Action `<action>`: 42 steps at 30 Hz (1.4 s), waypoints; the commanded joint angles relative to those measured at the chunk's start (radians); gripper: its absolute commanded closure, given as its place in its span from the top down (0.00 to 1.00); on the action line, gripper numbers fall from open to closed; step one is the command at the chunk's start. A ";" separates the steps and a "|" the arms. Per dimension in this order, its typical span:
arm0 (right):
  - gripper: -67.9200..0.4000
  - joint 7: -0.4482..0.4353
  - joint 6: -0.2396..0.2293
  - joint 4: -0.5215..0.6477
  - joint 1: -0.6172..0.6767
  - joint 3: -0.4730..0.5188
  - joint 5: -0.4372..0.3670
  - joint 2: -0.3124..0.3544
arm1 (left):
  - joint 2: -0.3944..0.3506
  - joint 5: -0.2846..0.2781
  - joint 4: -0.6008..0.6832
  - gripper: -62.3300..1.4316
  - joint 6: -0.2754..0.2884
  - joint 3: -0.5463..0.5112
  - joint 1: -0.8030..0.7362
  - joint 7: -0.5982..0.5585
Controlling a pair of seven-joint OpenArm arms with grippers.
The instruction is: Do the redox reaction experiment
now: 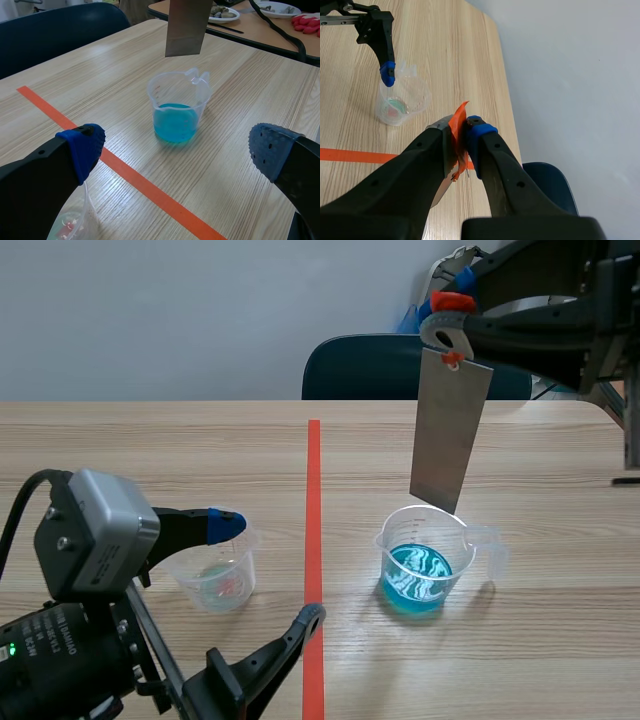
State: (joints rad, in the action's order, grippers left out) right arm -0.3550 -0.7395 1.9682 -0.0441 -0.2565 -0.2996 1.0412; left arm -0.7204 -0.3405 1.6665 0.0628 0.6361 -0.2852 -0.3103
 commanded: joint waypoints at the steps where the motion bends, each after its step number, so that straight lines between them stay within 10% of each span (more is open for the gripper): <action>1: 0.01 -0.010 -0.006 0.009 -0.017 0.010 -0.014 0.006 | 0.008 -0.003 0.010 0.99 0.003 -0.002 -0.002 -0.013; 15: 0.02 -0.006 -0.006 0.004 -0.016 0.008 -0.004 -0.016 | 0.008 -0.003 0.010 0.99 0.003 -0.002 -0.002 -0.011; 42: 0.01 -0.242 -0.006 -0.311 -0.017 -0.163 0.396 -0.211 | 0.008 -0.003 0.010 0.99 0.003 -0.002 -0.002 -0.007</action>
State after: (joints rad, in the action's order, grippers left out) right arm -0.5766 -0.7395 1.6539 -0.0463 -0.4213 0.1051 0.8234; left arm -0.7204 -0.3405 1.6665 0.0628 0.6361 -0.2852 -0.3042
